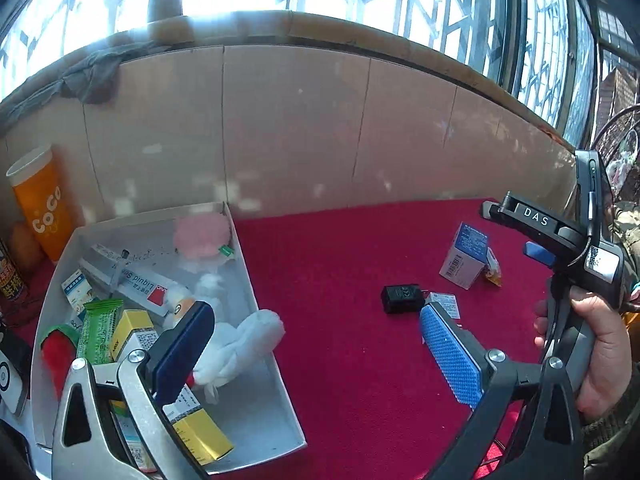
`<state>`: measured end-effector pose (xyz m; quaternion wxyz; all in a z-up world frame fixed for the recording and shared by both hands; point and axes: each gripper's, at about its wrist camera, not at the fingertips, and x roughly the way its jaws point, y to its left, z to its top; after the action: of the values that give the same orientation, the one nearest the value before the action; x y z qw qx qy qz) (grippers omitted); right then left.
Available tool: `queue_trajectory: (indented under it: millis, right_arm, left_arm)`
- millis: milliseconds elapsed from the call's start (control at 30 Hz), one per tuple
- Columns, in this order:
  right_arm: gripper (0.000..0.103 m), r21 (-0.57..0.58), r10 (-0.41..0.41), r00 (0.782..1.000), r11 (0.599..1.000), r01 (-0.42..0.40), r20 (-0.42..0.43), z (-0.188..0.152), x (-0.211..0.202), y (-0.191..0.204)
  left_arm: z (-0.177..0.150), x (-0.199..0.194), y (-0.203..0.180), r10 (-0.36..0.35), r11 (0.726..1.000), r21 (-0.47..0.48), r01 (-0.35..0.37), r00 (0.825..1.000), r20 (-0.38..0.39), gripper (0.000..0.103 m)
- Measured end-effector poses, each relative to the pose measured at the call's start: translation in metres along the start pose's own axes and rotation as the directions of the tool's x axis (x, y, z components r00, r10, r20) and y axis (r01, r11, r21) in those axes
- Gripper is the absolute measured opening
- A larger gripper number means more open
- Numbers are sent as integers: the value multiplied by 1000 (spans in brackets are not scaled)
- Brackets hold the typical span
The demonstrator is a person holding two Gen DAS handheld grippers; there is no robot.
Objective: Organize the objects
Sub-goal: 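Grasp the red-white medicine box with the left tool while the right tool grasps the blue medicine box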
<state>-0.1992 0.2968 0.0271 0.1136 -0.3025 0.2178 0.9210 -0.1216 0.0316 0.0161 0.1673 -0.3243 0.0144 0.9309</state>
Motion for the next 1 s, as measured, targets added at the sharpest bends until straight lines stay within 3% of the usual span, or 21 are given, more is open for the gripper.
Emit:
queue_trajectory:
  millis: [133, 333, 633, 1000]
  right_arm:
    - [103, 3, -49, 998, 999, 49, -25, 5, 16, -17]
    - [103, -31, -97, 994, 995, 96, -52, 7, 39, -8]
    - [103, -73, -141, 984, 988, 133, -109, 3, 68, 5]
    - [102, -173, -159, 980, 975, 137, -119, -6, 77, 2]
  left_arm:
    - [-7, 31, -39, 7, 996, 95, -2, 998, -58, 103]
    - [-12, 54, -69, 19, 991, 134, -6, 995, -95, 103]
    - [-15, 63, -68, 46, 991, 127, -31, 992, -119, 103]
    - [-20, 70, -65, 15, 997, 83, -2, 989, -150, 103]
